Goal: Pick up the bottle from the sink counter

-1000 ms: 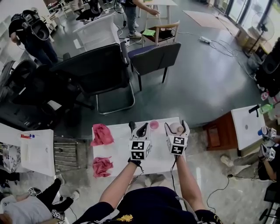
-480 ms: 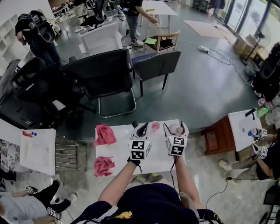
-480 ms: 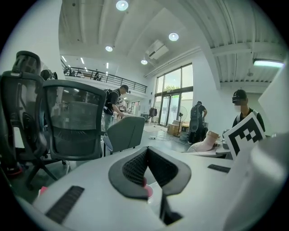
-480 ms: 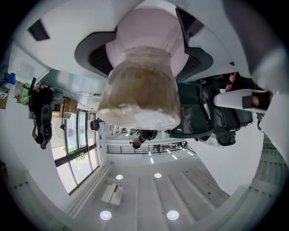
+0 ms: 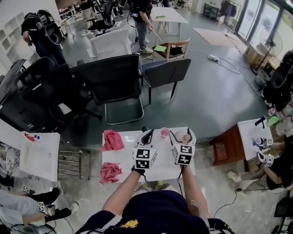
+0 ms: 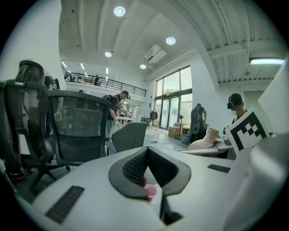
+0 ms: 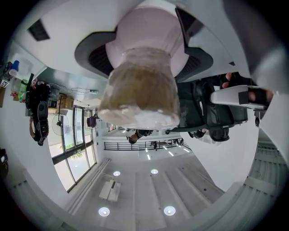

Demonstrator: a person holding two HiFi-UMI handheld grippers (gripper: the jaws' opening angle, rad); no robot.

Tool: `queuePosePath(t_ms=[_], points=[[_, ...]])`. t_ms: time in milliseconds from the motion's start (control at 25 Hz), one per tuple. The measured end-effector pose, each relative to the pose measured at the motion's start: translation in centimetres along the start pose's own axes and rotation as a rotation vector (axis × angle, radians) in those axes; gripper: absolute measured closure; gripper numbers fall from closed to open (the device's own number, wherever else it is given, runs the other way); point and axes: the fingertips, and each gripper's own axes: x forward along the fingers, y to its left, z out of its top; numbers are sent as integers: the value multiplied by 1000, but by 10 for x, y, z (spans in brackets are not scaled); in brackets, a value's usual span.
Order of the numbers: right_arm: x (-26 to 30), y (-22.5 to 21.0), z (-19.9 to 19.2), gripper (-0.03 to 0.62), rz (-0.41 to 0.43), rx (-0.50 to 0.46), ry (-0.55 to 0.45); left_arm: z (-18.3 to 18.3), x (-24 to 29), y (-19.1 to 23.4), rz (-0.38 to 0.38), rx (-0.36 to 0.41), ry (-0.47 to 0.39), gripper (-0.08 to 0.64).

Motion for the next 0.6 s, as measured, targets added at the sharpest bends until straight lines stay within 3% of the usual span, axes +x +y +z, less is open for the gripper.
queuePosePath(t_ms=[600], points=[[-42, 98, 12, 160, 112, 8, -53, -10, -88, 44, 73, -2, -19, 543]])
